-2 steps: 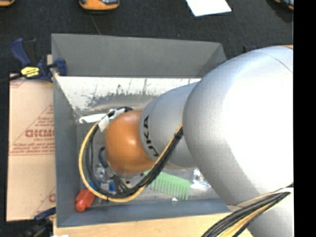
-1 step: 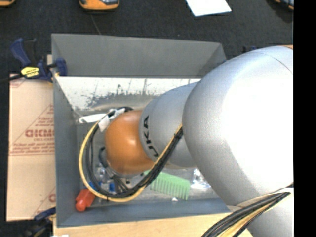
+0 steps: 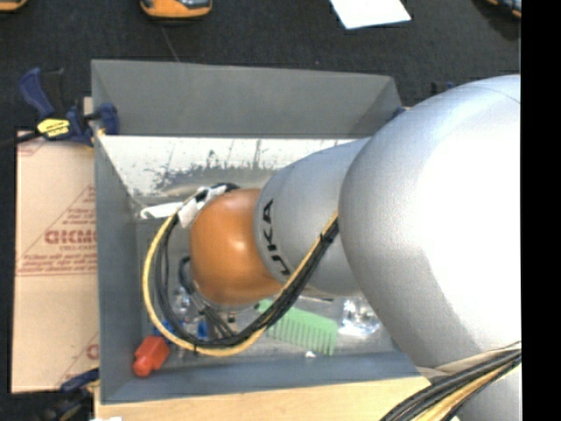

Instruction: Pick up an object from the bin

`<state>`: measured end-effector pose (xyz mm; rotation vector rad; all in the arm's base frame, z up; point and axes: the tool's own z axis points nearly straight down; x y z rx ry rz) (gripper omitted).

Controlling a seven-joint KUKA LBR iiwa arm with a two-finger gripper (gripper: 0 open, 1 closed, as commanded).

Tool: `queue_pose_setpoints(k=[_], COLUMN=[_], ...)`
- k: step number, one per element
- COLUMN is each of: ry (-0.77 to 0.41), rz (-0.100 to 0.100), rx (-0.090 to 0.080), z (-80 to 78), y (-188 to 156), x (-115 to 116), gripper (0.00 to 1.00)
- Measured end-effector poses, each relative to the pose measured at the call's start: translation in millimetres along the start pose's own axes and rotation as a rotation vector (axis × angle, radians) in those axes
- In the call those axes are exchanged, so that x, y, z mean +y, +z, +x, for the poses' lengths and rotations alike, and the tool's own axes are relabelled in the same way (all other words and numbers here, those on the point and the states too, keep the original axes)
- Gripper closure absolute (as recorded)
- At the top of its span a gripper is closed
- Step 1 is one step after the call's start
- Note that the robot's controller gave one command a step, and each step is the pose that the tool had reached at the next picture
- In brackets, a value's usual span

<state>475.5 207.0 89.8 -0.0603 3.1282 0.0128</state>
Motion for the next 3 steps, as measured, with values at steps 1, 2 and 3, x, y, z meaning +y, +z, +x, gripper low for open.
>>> queue_pose_setpoints(k=[1,2,3], ry=[0.001,0.003,0.005], rz=[-0.003,-0.002,-0.004], rx=[-0.007,-0.005,-0.008], z=[-2.4,-2.4,-3.6], y=[-25.6,-48.9,-61.6], x=[0.7,0.6,0.8], gripper=[1.00,1.00,1.00])
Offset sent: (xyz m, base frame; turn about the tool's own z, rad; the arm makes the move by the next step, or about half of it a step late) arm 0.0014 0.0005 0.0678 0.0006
